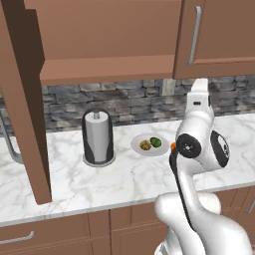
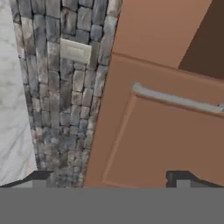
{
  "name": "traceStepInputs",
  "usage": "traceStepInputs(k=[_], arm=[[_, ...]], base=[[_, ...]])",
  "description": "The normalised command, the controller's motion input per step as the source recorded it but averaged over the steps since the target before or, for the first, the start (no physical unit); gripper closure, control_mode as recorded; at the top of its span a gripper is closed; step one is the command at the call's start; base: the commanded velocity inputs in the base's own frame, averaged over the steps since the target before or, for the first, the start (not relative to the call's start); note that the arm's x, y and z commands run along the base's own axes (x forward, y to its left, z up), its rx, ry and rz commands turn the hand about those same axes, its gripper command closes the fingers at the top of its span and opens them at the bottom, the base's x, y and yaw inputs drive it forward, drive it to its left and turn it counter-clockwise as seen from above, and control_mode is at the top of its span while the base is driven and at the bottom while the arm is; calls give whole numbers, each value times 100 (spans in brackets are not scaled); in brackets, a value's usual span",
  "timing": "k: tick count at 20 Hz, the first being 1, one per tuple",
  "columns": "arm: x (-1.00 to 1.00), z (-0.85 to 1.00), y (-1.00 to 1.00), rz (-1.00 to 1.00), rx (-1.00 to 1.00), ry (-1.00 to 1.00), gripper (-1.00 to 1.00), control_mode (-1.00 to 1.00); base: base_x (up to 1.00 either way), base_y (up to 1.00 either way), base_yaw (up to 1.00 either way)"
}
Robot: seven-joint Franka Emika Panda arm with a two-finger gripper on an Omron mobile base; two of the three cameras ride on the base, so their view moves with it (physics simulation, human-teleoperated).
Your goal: Pick the avocado and bread from the counter and place them on the plate. Then pick the jam from the cabinet and place it next to the plate. Lastly close the cabinet door.
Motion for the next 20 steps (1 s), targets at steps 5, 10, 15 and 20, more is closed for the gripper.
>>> traceStepInputs(k=[5, 10, 15, 20], arm=[[1, -56, 84, -3, -48, 9, -100, -100], [0, -77, 42, 0, -43, 6, -100, -100], [-9, -79, 29, 0, -36, 0, -100, -100], [-29, -38, 26, -6, -30, -7, -100, -100]], base=[[0, 0, 0], [0, 0, 0], [0, 0, 0], [0, 0, 0]])
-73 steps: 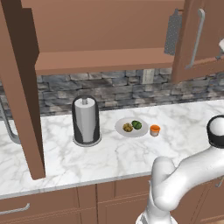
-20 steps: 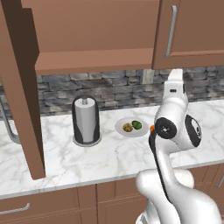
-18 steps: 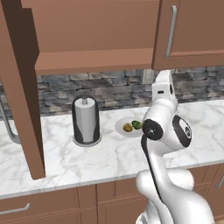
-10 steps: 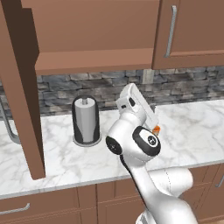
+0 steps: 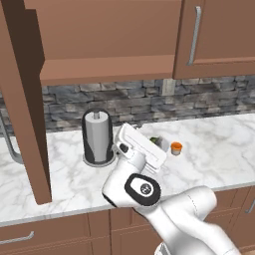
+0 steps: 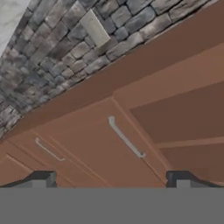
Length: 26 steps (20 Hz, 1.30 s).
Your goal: Pick the avocado and bread from the counter and place them on the plate. Then pick the jam from the cabinet and place it next to the plate. Lastly close the cabinet door.
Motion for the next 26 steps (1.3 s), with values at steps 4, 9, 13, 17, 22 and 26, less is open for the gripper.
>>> traceStepInputs(k=[4, 9, 13, 17, 22, 26], arm=[[-43, -9, 38, -12, -23, -14, -100, -100], [-51, 0, 50, -15, -11, -17, -100, -100], [-56, 0, 74, -17, -12, -27, -100, -100], [-48, 0, 81, -17, -12, -30, -100, -100], [-44, 2, 85, -15, -10, -31, -100, -100], [-29, 6, 82, -16, -9, -32, -100, -100]], base=[[0, 0, 0], [0, 0, 0], [0, 0, 0], [0, 0, 0], [0, 0, 0], [0, 0, 0]])
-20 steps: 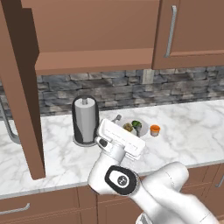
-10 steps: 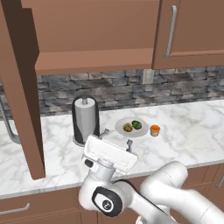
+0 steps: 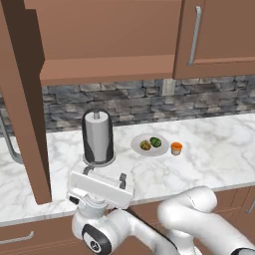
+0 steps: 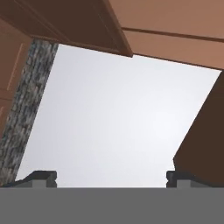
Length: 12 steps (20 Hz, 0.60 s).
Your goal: Pick the avocado and bread from the counter and place them on the plate. Then pick the jam from the cabinet and place it next to the plate. Lastly close the cabinet door.
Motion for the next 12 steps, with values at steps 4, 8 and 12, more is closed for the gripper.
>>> traceStepInputs(k=[4, 8, 12], arm=[[-19, 12, 78, -14, -7, -28, -100, -100], [-1, 3, 74, -8, -4, -18, -100, -100], [8, 0, 63, -3, 0, -2, -100, -100]], base=[[0, 0, 0], [0, 0, 0], [0, 0, 0]])
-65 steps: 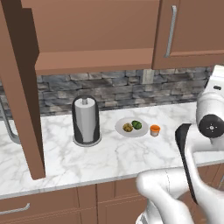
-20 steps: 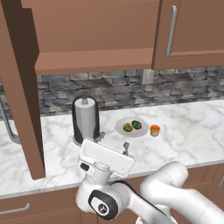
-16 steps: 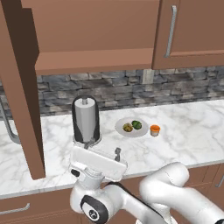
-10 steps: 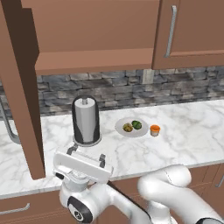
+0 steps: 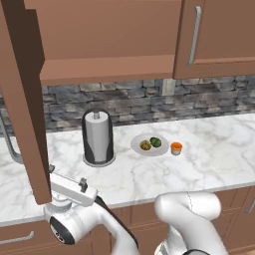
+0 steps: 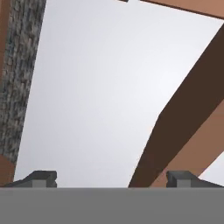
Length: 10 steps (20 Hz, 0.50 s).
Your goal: Pick the avocado and bread from the counter and place them on the plate. Then pick the jam from the cabinet and place it next to the plate. Lastly close the cabinet door.
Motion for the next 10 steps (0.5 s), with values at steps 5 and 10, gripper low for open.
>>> traceStepInputs(k=[5, 10], arm=[[39, -6, 49, 0, 1, 3, -100, -100], [41, -14, 47, 0, 2, 8, -100, -100]], base=[[0, 0, 0], [0, 0, 0]])
